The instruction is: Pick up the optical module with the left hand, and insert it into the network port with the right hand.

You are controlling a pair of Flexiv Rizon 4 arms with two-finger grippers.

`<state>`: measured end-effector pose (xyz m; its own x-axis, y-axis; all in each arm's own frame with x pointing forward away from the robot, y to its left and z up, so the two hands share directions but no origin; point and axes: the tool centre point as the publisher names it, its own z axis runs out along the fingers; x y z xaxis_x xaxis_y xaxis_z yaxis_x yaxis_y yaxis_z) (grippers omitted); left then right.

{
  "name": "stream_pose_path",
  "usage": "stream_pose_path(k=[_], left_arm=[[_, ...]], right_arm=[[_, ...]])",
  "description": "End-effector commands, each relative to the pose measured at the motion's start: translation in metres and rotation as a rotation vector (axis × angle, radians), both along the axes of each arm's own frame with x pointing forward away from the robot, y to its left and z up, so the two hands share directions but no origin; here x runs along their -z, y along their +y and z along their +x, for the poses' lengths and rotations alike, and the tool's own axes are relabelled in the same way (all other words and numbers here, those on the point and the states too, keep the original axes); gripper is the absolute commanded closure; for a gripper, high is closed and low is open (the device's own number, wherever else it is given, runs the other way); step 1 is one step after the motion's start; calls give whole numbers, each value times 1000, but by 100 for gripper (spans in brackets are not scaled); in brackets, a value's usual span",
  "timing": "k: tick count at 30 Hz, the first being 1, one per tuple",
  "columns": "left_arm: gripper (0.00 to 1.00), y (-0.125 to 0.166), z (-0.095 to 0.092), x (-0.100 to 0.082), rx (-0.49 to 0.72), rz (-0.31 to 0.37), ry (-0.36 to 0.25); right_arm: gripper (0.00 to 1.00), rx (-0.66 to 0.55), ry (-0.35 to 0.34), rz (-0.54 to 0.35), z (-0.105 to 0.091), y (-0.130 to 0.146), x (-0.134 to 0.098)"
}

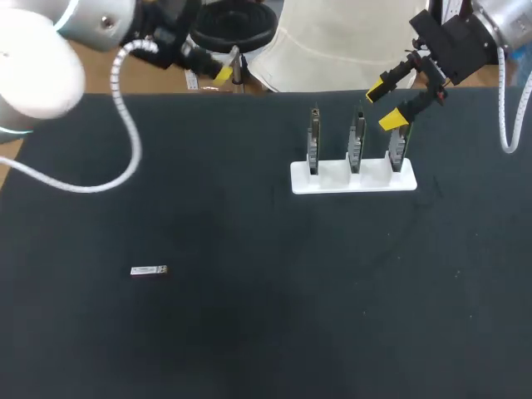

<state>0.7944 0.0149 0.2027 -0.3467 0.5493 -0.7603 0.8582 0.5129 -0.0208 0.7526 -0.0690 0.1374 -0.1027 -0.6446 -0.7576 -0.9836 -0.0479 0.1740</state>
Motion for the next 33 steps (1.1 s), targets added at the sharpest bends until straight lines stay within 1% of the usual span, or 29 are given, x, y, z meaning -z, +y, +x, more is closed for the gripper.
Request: stream_pose_path(k=[1, 7, 11, 13, 14, 15, 19, 23, 27, 30, 31, 33], left_arm=[[100, -21, 7, -7, 35, -365, -202], [100, -60, 9, -28, 107, -447, -248], [100, -86, 5, -36, 164, -518, -263], [100, -100, 1, -38, 196, -549, -298], [100, -107, -1, -39, 214, -565, -307], [100, -114, -3, -39, 231, -594, -304], [100, -139, -8, -40, 273, -646, -295], [100, -158, -13, -39, 323, -673, -288], [100, -174, -20, -36, 408, -706, -295], [100, -184, -24, -32, 444, -719, -287], [100, -186, -25, -31, 450, -710, -290], [100, -191, -27, -29, 461, -717, -279]], right_arm=[[0, 0, 0, -1, 0, 0, 0], [0, 0, 0, -1, 0, 0, 0], [0, 0, 0, -1, 0, 0, 0], [0, 0, 0, -1, 0, 0, 0], [0, 0, 0, -1, 0, 0, 0], [0, 0, 0, -1, 0, 0, 0], [0, 0, 0, -1, 0, 0, 0], [0, 0, 0, -1, 0, 0, 0], [0, 0, 0, -1, 0, 0, 0], [0, 0, 0, -1, 0, 0, 0], [0, 0, 0, -1, 0, 0, 0], [0, 0, 0, -1, 0, 0, 0]])
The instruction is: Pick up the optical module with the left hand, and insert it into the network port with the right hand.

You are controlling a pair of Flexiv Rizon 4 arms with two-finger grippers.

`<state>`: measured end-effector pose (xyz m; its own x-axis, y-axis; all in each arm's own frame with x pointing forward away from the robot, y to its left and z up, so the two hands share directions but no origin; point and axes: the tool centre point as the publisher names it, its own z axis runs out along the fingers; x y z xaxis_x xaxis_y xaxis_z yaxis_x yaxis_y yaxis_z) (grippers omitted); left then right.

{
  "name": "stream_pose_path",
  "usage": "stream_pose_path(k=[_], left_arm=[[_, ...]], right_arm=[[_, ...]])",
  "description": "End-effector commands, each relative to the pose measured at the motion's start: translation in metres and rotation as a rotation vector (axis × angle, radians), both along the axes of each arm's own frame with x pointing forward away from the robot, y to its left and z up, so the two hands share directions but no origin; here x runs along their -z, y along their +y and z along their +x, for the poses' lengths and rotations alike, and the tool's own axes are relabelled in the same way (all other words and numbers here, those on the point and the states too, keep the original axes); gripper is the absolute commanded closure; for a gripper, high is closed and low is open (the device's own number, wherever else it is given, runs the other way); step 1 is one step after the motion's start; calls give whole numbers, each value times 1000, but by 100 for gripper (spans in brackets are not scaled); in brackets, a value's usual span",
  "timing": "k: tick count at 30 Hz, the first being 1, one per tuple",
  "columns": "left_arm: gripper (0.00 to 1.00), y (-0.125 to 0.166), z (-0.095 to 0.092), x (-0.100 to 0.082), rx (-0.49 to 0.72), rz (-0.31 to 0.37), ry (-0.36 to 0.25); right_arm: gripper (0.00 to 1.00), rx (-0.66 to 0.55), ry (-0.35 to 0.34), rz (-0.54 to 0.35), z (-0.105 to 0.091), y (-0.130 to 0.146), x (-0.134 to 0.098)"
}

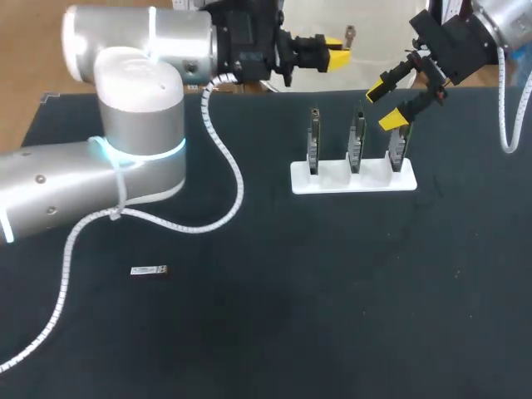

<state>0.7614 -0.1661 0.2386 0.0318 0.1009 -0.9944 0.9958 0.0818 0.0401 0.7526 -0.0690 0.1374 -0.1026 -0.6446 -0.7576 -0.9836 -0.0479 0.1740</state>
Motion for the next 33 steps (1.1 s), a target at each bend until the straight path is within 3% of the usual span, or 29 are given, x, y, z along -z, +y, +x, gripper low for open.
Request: stream_pose_path(k=[1, 18, 33], left_arm=[[100, -13, 4, 8, 31, -148, -7], [100, -22, -5, 27, 55, -115, 34], [100, -25, -13, 47, 80, -64, 29]], right_arm=[[0, 0, 0, -1, 0, 0, 0], [0, 0, 0, -1, 0, 0, 0], [0, 0, 0, -1, 0, 0, 0]])
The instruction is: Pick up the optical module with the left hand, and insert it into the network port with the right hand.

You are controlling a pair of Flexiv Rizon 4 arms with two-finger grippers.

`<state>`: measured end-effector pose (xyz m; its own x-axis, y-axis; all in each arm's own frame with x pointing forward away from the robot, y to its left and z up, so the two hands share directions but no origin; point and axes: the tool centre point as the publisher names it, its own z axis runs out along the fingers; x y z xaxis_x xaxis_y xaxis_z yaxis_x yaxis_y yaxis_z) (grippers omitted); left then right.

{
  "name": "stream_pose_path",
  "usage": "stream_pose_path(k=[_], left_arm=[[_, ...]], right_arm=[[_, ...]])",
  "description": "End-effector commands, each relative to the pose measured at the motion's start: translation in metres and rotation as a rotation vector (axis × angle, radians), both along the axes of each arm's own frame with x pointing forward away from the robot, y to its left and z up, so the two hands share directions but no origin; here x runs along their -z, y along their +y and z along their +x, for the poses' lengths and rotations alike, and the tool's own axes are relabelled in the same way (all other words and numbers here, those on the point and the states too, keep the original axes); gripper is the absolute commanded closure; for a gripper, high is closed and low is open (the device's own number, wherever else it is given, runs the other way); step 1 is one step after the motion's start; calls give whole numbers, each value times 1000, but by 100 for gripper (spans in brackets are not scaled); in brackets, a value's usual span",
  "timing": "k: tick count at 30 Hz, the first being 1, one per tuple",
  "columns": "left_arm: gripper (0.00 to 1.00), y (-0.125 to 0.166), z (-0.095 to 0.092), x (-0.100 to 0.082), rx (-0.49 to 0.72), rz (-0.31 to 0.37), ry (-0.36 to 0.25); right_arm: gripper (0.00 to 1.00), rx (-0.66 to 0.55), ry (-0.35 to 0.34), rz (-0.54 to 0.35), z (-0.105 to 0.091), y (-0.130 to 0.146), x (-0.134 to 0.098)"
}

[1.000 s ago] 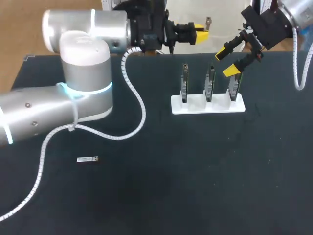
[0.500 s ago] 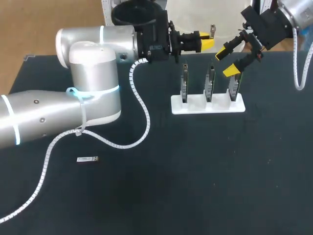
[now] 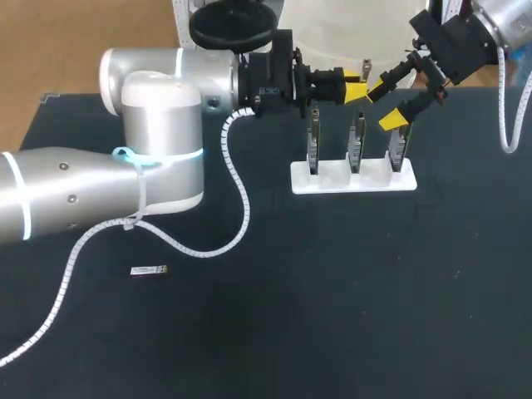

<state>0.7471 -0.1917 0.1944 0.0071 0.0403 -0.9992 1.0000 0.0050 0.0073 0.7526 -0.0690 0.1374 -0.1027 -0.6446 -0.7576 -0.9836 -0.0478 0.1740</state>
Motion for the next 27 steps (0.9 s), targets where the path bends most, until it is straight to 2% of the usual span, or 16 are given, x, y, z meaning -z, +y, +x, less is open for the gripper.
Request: stream_pose_path(k=[1, 13, 27], left_arm=[[100, 0, 1, 3, 3, -7, 0], [100, -5, -1, 14, 54, 7, -6], [100, -6, 6, 16, 16, 19, -3]], right_arm=[[0, 0, 0, -1, 0, 0, 0], [0, 0, 0, -1, 0, 0, 0], [0, 0, 0, -1, 0, 0, 0]])
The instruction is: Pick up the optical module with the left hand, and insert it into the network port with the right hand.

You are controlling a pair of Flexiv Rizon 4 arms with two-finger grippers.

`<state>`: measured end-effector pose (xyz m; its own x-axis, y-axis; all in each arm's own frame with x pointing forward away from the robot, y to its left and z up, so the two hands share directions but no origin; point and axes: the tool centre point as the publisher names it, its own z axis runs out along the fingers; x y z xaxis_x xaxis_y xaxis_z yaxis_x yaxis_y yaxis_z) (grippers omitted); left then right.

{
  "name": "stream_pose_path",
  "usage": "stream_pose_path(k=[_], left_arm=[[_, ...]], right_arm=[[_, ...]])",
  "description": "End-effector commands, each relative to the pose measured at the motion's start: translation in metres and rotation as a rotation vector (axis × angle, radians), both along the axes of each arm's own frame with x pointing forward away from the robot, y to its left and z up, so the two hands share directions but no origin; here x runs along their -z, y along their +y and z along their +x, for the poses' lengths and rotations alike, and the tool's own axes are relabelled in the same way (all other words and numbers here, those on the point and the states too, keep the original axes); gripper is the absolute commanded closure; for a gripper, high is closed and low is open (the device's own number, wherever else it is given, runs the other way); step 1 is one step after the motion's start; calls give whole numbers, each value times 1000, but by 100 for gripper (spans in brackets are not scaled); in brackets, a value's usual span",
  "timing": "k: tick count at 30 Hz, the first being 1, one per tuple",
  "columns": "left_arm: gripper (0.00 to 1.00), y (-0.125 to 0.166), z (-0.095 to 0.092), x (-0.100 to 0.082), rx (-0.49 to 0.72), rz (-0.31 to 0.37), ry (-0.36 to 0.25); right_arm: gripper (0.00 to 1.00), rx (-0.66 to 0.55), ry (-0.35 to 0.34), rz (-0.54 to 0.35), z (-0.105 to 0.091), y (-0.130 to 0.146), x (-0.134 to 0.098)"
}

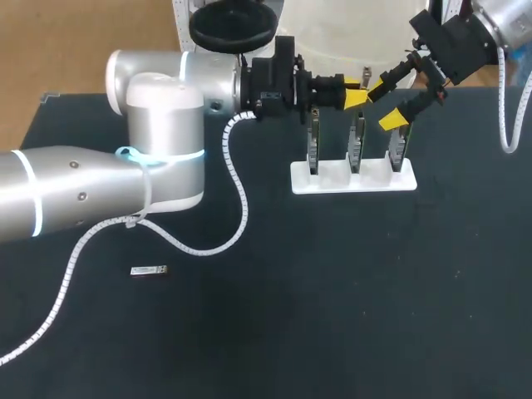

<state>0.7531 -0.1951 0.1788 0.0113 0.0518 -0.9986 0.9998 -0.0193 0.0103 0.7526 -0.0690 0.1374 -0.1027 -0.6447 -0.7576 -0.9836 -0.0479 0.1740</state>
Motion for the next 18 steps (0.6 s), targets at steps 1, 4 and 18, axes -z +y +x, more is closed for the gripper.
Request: stream_pose_path(k=[1, 4, 18], left_arm=[[100, -2, 0, 1, -11, 12, 1], [100, -2, 0, 2, -21, 17, 3], [100, -5, 4, 3, -50, 38, 4]], right_arm=[[0, 0, 0, -1, 0, 0, 0], [0, 0, 0, -1, 0, 0, 0], [0, 0, 0, -1, 0, 0, 0]])
